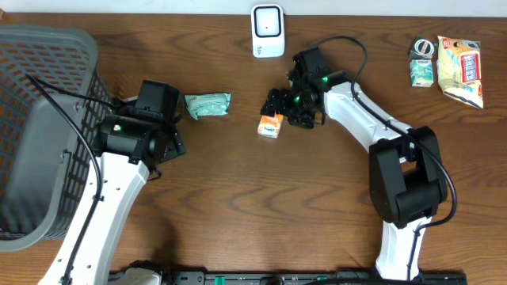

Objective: Scan the item barcode
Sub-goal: 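Grasp the orange Kleenex Enjoy pack with the right gripper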

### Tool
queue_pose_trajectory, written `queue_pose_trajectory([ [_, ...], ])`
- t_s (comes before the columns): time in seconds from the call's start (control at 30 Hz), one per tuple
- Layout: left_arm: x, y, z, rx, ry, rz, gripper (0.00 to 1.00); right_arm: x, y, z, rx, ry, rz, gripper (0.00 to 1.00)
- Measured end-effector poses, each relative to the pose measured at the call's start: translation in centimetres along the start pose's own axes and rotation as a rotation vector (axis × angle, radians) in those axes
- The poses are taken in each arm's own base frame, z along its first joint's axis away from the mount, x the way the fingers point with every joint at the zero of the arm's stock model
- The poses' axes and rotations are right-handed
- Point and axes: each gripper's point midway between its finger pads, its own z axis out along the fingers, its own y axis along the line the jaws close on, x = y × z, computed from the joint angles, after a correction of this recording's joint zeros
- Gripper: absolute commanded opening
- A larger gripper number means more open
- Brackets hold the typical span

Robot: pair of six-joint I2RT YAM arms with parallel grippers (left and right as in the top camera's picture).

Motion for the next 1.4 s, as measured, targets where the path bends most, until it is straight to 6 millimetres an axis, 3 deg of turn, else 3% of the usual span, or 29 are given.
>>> queue_pose_trajectory([
  [0.07, 0.0, 0.0, 0.0, 0.0, 0.0, 0.0, 0.98, 0.4, -0.6, 0.5, 0.003, 0.005, 0.012, 0.81],
  [0.2, 0.0, 0.0, 0.0, 0.0, 0.0, 0.0, 0.97, 0.7, -1.2, 1.3, -0.002, -0.002, 0.021, 0.82],
  [0.4, 0.0, 0.0, 0.0, 0.0, 0.0, 0.0, 0.98, 0.6, -1.3, 1.9, -0.021, -0.019, 0.018, 0.62],
  [0.93, 0.0, 0.0, 0.0, 0.0, 0.0, 0.0, 0.98, -0.4, -1.8, 2.3, 0.011, -0.076, 0.002, 0.59],
  [1.0, 0.0, 0.0, 0.0, 0.0, 0.0, 0.0, 0.98, -0.4, -1.7, 2.5, 0.011, -0.078, -0.006, 0.47],
  [1.1, 0.0, 0.0, 0.0, 0.0, 0.0, 0.0, 0.98, -0.1, -1.8, 3.0, 0.018, -0.064, -0.011, 0.11],
  [1.13, 0.0, 0.0, 0.0, 0.0, 0.0, 0.0, 0.98, 0.0, -2.0, 3.2, 0.021, -0.056, -0.007, 0.05],
  [1.4, 0.0, 0.0, 0.0, 0.0, 0.0, 0.0, 0.98, 0.3, -1.8, 3.1, 0.008, -0.032, 0.007, 0.01],
])
